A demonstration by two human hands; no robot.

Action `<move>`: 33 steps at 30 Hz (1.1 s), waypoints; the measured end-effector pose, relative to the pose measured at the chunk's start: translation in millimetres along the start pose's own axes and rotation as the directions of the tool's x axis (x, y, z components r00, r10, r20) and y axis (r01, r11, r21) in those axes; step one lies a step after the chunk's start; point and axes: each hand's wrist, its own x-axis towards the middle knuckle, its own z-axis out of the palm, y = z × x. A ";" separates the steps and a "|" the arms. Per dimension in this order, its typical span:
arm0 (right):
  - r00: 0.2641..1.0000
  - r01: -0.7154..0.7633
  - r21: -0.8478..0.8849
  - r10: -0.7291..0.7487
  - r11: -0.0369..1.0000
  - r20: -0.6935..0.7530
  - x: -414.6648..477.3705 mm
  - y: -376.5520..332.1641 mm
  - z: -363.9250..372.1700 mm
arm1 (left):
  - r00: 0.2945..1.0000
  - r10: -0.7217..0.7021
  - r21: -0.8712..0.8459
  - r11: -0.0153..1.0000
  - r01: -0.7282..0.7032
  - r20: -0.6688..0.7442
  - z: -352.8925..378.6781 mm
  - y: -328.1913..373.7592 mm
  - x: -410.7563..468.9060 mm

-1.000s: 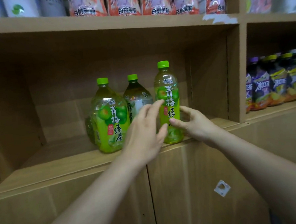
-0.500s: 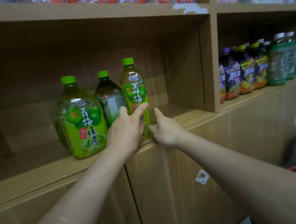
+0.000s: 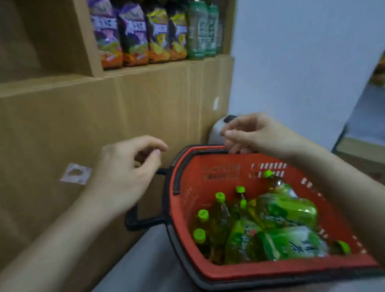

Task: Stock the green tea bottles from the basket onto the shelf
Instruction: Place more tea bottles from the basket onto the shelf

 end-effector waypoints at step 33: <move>0.725 -0.618 -0.302 0.675 0.726 0.137 2.6 276.1 -51.0 | 0.449 -0.280 0.335 0.941 -0.047 0.849 328.2 31.2 32.3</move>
